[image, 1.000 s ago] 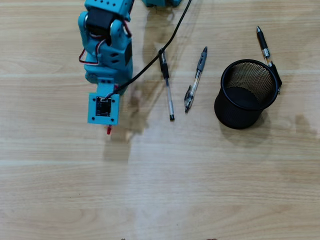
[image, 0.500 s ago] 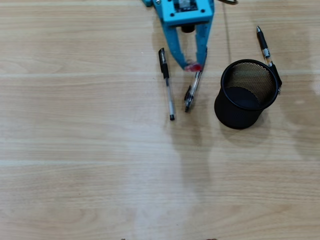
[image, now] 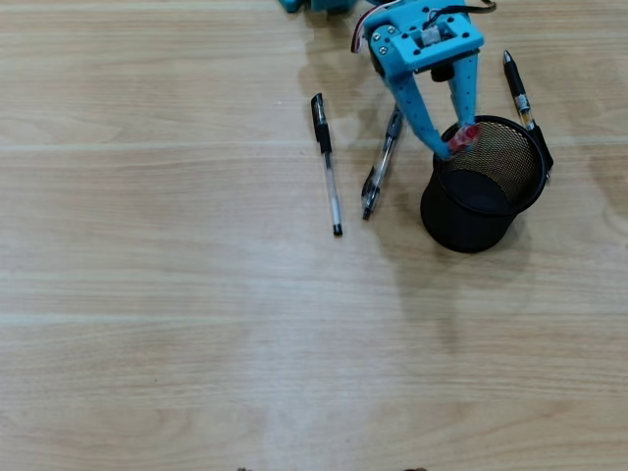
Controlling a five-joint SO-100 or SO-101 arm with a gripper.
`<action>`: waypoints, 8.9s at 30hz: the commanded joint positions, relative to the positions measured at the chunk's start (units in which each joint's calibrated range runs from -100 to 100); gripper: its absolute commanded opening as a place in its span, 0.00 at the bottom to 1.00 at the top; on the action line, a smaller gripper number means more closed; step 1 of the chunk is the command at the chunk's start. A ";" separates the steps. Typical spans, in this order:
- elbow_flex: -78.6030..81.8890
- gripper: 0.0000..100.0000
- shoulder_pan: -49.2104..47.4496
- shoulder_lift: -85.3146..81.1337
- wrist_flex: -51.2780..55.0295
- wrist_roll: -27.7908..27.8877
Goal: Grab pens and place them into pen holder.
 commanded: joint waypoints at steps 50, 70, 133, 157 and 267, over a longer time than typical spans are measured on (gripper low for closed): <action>-21.26 0.27 13.37 13.94 77.80 11.53; 4.91 0.27 9.90 17.57 44.28 11.43; -25.51 0.22 34.58 14.11 45.91 48.12; -77.93 0.21 36.52 69.39 48.15 59.20; 10.43 0.28 -6.23 -3.39 -13.39 4.73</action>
